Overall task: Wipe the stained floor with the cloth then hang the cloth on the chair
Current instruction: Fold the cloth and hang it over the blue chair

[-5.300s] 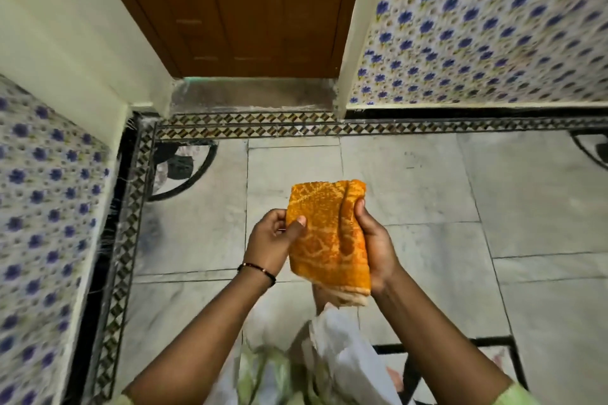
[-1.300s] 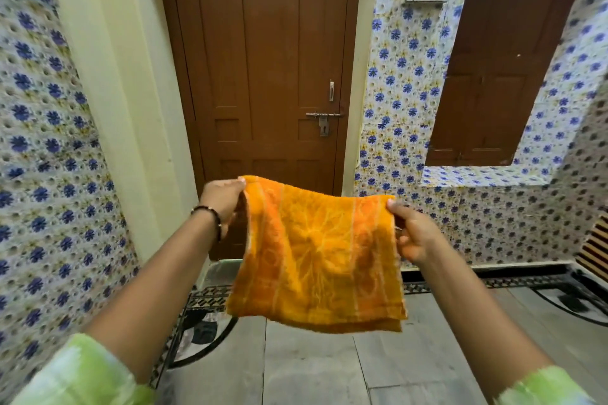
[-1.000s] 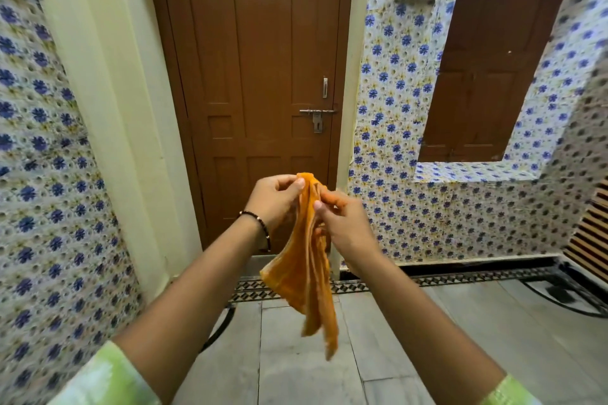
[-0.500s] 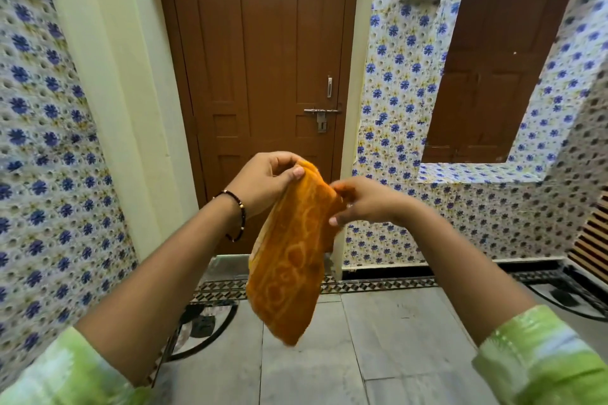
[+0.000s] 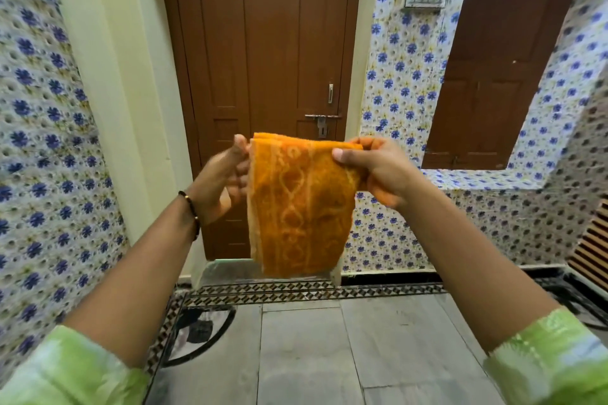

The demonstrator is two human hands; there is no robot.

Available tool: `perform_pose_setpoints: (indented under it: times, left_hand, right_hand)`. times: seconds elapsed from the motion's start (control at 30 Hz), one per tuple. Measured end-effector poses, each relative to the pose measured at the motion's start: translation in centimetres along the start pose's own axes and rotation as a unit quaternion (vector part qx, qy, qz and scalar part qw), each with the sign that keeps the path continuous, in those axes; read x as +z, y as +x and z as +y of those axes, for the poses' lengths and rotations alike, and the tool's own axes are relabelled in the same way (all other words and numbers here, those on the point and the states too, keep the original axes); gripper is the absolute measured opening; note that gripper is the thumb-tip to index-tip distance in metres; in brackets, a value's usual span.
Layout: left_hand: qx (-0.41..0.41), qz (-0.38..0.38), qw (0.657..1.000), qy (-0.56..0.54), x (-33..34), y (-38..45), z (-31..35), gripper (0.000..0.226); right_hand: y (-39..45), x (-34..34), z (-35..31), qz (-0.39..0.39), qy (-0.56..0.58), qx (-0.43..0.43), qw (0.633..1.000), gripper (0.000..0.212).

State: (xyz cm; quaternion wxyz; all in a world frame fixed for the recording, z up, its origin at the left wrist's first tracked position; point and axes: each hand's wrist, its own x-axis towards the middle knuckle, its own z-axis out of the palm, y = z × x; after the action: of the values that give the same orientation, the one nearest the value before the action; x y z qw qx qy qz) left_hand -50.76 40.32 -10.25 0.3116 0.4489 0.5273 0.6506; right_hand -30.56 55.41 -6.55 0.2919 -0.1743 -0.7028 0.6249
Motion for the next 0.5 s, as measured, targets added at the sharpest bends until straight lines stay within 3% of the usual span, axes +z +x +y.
perform_pose_setpoints:
  times: [0.07,0.17,0.23,0.33,0.43,0.5]
  left_hand:
    - [-0.067,-0.045,0.997,0.002,0.9,-0.3,-2.8,0.097]
    - [-0.114,-0.102,0.987,-0.039,3.7,-1.5,-5.8,0.100]
    - [-0.122,-0.061,0.989,-0.058,5.1,-1.5,-6.1,0.087]
    - [-0.140,0.012,0.982,-0.128,6.1,-0.6,-5.5,0.048]
    - [-0.171,0.049,0.973,-0.144,6.8,-0.1,-5.2,0.023]
    - [-0.186,0.052,0.973,-0.123,6.8,-0.2,-5.5,0.017]
  right_hand:
    - [1.6,0.5,-1.0,0.033,0.030,0.000,0.999,0.011]
    - [3.8,-0.2,0.0,0.099,0.091,0.056,0.989,0.020]
    - [3.7,-1.1,1.9,0.088,0.146,0.126,0.977,0.021]
    - [0.9,-1.9,6.9,0.031,0.232,0.210,0.949,0.055]
    - [-2.4,-1.2,11.8,-0.002,0.255,0.294,0.921,0.087]
    - [-2.6,-0.9,13.0,0.012,0.246,0.307,0.919,0.081]
